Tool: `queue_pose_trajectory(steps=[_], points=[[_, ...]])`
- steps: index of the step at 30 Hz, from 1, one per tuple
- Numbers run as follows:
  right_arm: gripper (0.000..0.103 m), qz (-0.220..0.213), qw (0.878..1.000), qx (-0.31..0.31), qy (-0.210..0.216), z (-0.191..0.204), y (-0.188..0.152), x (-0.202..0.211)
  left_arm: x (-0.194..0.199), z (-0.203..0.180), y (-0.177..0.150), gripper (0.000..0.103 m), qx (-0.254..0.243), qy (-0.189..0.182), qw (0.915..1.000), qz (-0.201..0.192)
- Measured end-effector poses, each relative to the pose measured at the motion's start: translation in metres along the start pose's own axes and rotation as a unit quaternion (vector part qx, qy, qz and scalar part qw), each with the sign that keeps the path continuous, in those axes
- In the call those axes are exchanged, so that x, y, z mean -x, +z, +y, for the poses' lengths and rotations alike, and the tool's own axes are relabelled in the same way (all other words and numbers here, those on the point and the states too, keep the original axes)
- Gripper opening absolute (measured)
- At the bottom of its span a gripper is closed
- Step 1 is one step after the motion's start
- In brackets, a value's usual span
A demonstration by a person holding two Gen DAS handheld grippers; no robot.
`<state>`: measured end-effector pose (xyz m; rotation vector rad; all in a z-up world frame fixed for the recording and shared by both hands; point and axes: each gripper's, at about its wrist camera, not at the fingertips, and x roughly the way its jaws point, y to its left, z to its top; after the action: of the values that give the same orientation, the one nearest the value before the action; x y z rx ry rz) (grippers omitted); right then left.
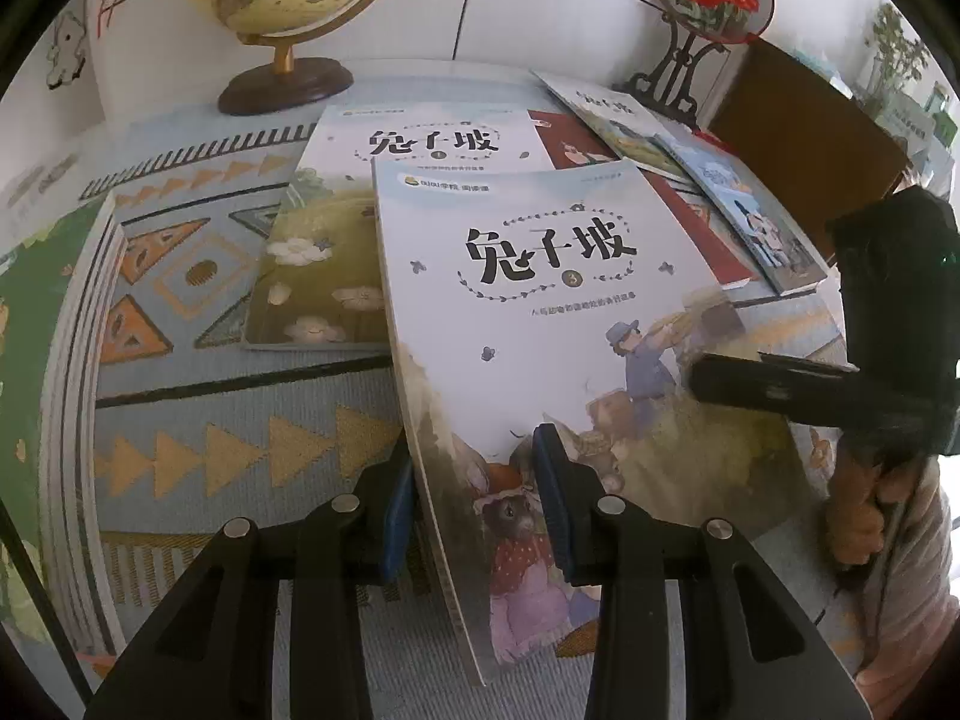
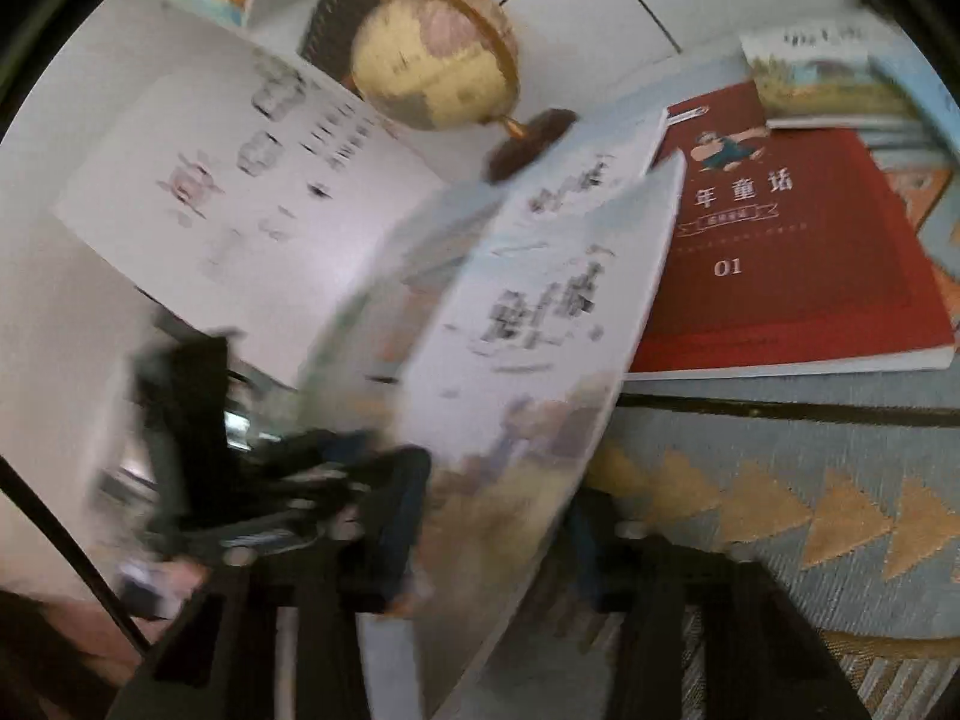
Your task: Organize books
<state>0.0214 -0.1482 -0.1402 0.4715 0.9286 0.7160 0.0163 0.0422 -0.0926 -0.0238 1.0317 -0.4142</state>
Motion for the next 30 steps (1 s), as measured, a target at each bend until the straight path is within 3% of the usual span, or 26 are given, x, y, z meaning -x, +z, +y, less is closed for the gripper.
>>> queue_pose_trajectory(steps=[3,9,18,26,30], points=[[0.013,-0.012,0.999,0.028,-0.04,0.01,-0.003,0.0,0.0,0.001,0.0,0.034,0.003,-0.007,0.9999,-0.009],[0.013,-0.028,0.988,0.105,-0.106,0.042,-0.009,0.002,0.005,-0.01,0.002,0.034,-0.027,0.02,0.9992,-0.021],[0.013,-0.051,0.988,0.102,-0.1,0.07,0.002,0.021,0.041,-0.009,0.012,0.034,-0.03,0.039,0.9968,-0.063],[0.013,-0.047,0.984,0.145,-0.092,0.151,0.033,0.004,0.104,0.033,0.018,0.034,0.005,0.073,0.9912,-0.11],[0.013,-0.041,0.984,0.157,-0.075,0.191,0.049,-0.022,0.136,0.065,0.016,0.036,0.018,0.118,0.9847,-0.127]])
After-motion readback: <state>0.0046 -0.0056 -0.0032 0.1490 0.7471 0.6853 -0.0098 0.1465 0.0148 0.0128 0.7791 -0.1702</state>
